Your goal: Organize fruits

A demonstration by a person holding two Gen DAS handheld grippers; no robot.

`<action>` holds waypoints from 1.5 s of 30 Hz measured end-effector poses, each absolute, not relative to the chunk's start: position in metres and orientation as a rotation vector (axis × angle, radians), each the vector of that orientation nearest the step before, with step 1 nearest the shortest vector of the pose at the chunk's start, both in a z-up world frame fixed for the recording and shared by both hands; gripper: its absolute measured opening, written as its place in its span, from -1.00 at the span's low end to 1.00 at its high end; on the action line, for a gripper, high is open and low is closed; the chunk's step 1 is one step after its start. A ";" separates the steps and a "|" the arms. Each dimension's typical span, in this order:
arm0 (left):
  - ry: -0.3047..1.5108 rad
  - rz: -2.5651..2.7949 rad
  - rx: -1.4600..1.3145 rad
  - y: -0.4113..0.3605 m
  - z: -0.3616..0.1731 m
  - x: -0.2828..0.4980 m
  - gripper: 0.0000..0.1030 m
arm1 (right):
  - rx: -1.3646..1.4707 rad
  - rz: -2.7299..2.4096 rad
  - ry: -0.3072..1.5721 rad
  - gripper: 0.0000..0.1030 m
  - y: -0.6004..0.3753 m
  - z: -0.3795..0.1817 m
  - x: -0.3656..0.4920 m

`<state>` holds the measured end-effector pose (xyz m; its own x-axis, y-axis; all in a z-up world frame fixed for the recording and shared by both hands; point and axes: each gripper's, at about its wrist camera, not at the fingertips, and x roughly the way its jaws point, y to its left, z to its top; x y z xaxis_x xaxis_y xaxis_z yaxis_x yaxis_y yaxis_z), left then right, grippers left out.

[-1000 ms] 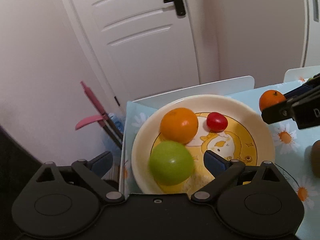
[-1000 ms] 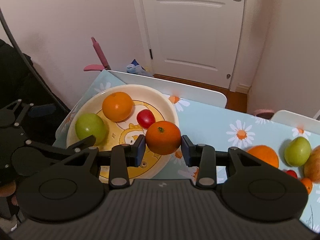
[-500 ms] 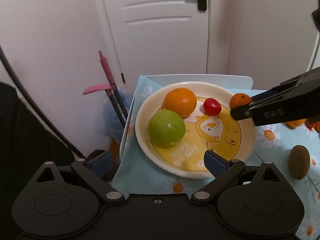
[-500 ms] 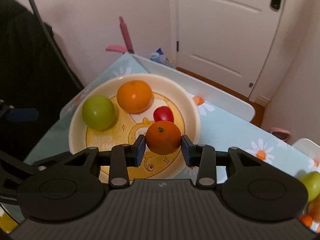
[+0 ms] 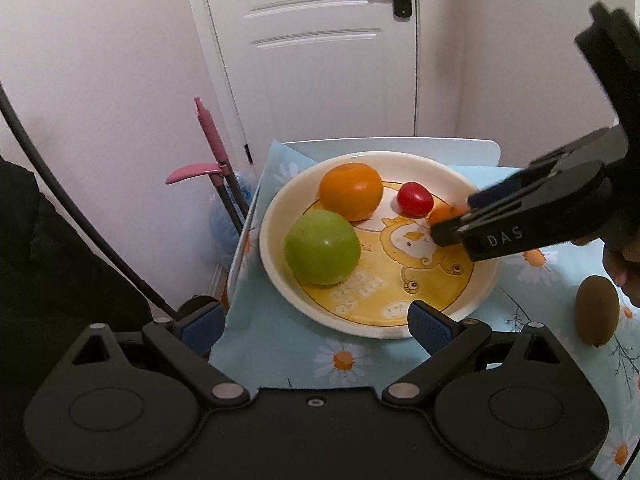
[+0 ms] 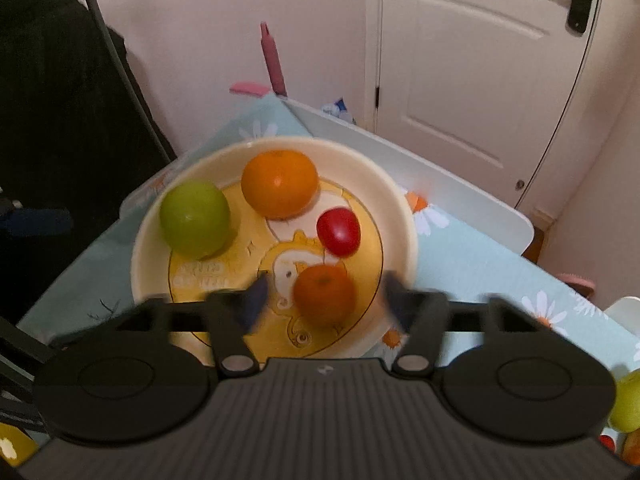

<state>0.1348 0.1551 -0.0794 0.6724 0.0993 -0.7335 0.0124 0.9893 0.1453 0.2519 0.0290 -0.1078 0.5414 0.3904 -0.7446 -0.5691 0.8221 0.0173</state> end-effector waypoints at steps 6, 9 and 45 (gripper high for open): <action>0.823 0.047 0.162 0.148 -0.077 0.130 0.94 | -0.206 0.546 0.773 1.00 0.019 -0.094 0.243; 0.819 0.044 0.162 0.146 -0.073 0.126 0.94 | -0.195 0.533 0.772 1.00 0.015 -0.088 0.237; 0.668 -0.105 0.181 0.044 0.004 0.081 0.94 | 0.012 0.136 0.703 1.00 -0.182 -0.015 0.115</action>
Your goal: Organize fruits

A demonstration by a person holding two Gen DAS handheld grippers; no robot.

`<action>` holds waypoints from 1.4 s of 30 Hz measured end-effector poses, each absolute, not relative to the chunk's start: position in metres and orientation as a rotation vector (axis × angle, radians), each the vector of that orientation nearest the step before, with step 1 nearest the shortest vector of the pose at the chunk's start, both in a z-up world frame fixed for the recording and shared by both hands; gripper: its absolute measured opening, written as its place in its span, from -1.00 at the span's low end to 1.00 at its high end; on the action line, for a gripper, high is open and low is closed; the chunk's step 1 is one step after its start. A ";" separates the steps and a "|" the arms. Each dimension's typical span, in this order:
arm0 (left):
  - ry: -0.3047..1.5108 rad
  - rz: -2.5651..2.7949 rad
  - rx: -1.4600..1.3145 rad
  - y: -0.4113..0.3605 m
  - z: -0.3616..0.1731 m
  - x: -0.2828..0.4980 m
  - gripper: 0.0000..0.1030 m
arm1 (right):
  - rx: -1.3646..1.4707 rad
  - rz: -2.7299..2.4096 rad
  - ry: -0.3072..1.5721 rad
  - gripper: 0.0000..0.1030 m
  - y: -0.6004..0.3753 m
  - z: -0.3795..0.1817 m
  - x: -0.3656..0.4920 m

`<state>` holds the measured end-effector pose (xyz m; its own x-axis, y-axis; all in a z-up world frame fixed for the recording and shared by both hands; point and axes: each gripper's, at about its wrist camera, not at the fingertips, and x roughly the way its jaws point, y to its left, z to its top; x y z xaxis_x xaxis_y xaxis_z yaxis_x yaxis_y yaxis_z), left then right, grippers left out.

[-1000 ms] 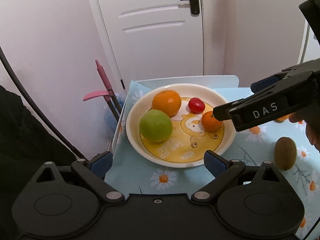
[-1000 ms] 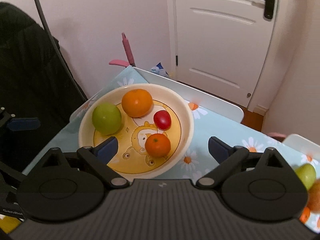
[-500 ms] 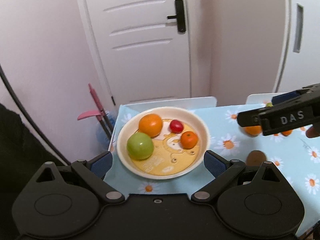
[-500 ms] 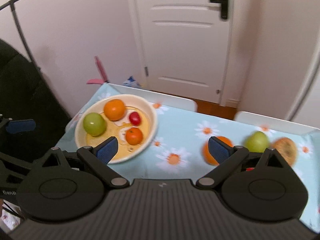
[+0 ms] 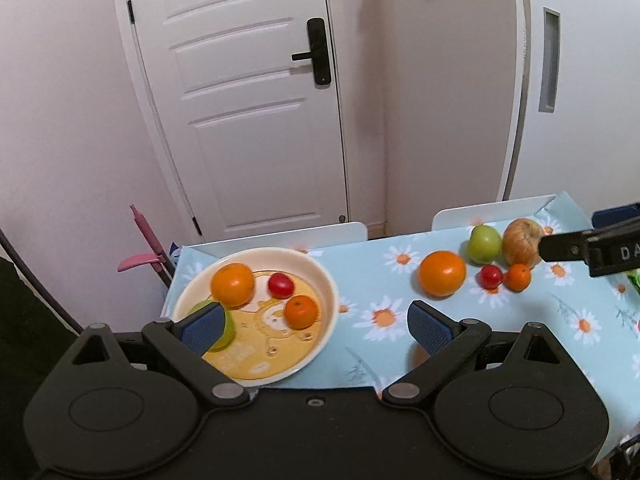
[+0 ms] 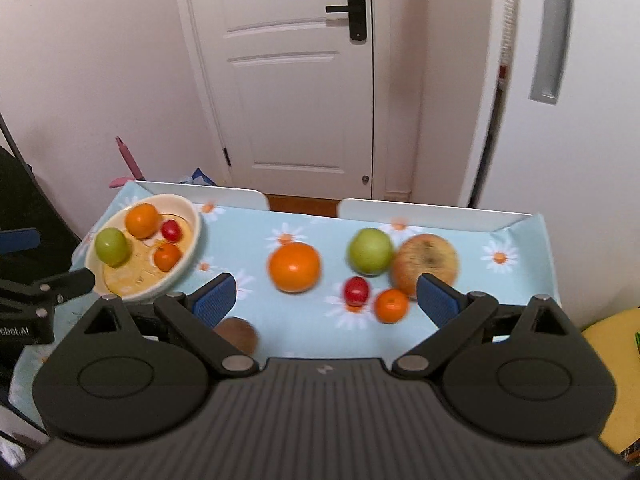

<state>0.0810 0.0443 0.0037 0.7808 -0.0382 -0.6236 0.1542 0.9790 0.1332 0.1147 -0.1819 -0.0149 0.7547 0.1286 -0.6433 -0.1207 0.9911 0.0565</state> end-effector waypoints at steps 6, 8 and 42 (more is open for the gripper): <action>0.667 -0.075 0.179 0.001 0.001 0.089 0.94 | 0.005 0.168 0.719 1.00 -0.226 -0.021 0.129; 0.672 -0.071 0.186 -0.013 -0.001 0.092 0.94 | -0.002 0.182 0.726 1.00 -0.239 -0.026 0.136; 0.853 -0.065 0.139 -0.104 -0.114 0.222 0.47 | 0.025 0.317 0.855 1.00 -0.293 -0.117 0.239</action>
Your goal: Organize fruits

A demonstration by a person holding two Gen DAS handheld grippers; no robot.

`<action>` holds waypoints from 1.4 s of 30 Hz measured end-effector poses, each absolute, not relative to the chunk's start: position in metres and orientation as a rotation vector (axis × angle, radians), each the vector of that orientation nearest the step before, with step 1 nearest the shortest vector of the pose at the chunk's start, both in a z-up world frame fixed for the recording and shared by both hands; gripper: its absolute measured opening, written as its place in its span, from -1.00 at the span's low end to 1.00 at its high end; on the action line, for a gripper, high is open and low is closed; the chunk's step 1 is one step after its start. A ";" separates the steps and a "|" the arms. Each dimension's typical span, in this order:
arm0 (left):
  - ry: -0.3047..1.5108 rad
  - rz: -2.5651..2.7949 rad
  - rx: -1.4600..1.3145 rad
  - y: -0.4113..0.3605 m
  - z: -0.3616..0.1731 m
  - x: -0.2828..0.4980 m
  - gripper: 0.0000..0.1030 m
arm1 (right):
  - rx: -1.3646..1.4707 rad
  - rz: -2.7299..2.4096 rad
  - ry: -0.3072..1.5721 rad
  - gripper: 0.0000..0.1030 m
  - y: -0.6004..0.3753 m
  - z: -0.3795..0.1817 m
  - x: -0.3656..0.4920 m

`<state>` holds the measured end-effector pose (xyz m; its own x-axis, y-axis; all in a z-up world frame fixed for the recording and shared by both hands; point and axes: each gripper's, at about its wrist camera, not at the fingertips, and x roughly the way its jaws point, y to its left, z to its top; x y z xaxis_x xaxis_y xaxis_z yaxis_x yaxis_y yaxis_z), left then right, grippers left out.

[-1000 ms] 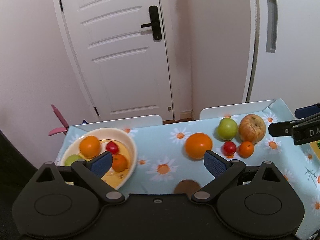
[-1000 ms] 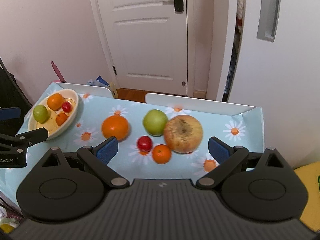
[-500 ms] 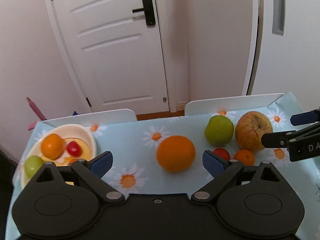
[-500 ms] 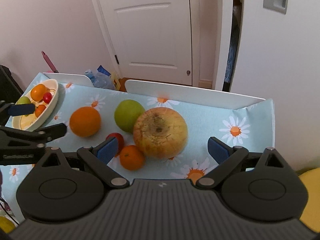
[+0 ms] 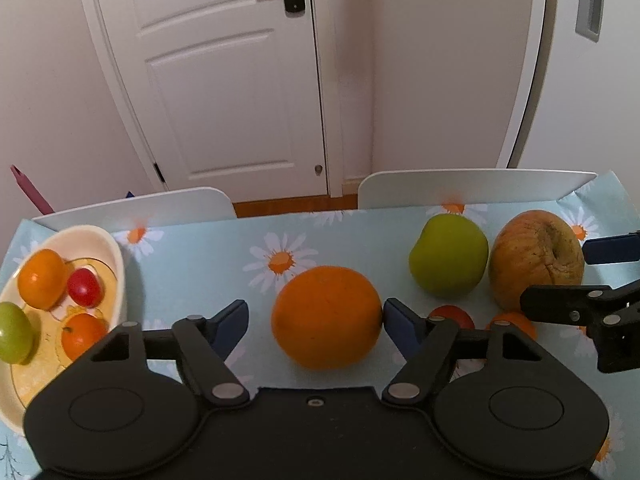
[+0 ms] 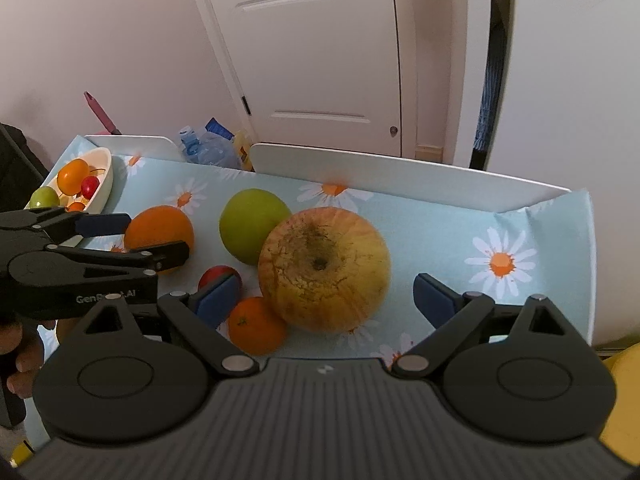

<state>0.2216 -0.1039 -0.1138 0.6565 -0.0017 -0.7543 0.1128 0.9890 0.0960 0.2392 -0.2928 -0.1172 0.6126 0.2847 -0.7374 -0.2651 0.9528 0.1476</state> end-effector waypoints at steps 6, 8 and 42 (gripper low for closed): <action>0.869 -0.090 0.122 -0.105 -0.115 0.222 0.28 | 0.027 0.318 0.860 1.00 -0.291 -0.119 0.242; 0.868 -0.087 0.129 -0.105 -0.115 0.221 0.27 | 0.026 0.319 0.860 1.00 -0.290 -0.120 0.243; 0.778 -0.035 0.139 -0.097 -0.065 0.168 0.26 | 0.001 0.336 0.798 0.76 -0.290 -0.085 0.221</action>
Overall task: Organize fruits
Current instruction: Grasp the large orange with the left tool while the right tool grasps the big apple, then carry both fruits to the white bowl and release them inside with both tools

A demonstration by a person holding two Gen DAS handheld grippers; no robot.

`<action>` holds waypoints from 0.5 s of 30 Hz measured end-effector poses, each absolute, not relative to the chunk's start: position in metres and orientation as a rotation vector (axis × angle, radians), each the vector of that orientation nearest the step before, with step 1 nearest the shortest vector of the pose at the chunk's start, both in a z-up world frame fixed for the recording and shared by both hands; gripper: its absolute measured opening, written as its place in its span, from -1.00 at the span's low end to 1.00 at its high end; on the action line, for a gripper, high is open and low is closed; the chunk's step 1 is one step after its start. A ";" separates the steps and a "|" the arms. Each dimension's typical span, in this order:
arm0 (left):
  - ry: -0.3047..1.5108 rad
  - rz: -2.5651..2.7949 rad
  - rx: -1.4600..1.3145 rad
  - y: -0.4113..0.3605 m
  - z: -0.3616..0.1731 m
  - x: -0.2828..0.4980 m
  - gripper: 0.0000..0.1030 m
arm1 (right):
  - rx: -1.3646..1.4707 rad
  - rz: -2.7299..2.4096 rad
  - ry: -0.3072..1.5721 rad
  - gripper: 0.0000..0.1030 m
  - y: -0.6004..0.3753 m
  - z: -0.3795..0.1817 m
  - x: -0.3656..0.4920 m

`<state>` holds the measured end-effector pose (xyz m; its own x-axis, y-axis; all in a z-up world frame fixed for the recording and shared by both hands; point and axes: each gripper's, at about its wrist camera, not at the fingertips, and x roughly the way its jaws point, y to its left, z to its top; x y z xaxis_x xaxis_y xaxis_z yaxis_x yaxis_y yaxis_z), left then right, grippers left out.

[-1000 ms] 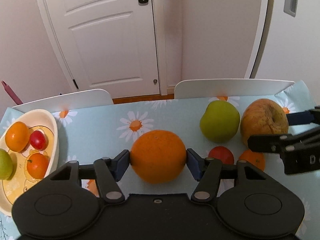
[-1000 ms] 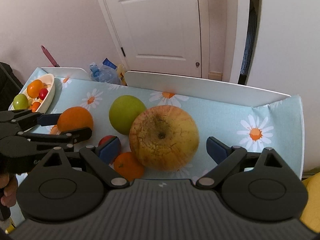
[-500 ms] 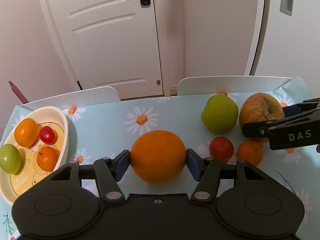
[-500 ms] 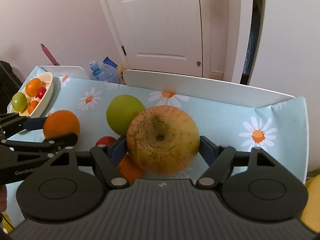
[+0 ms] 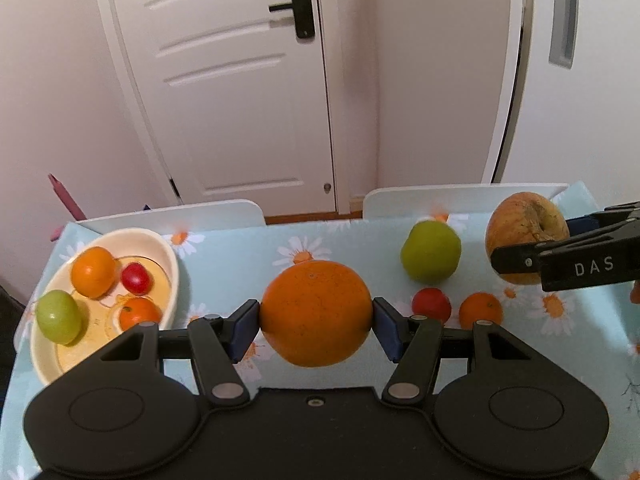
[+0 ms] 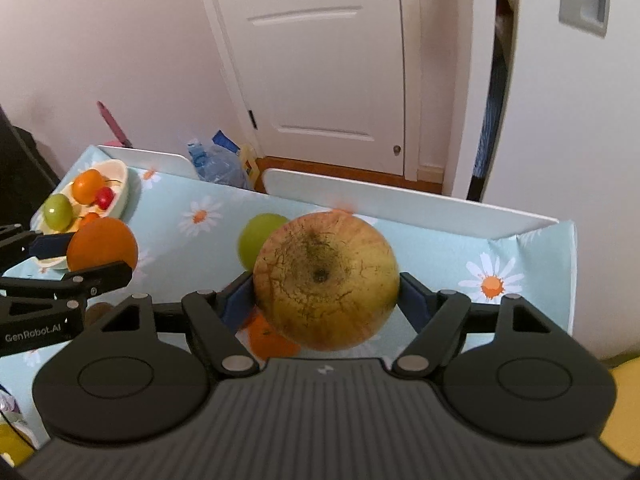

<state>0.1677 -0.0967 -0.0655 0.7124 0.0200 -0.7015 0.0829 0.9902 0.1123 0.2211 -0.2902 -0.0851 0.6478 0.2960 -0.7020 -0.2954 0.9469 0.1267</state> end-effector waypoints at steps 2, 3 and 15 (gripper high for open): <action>0.761 -0.028 0.134 -0.094 -0.057 0.162 0.26 | -0.007 0.351 0.792 0.76 -0.286 -0.075 0.216; 0.751 -0.023 0.129 -0.093 -0.052 0.159 0.26 | -0.010 0.358 0.788 0.76 -0.284 -0.071 0.213; 0.677 0.049 0.106 -0.052 -0.013 0.119 0.26 | -0.019 0.450 0.741 0.76 -0.229 -0.029 0.189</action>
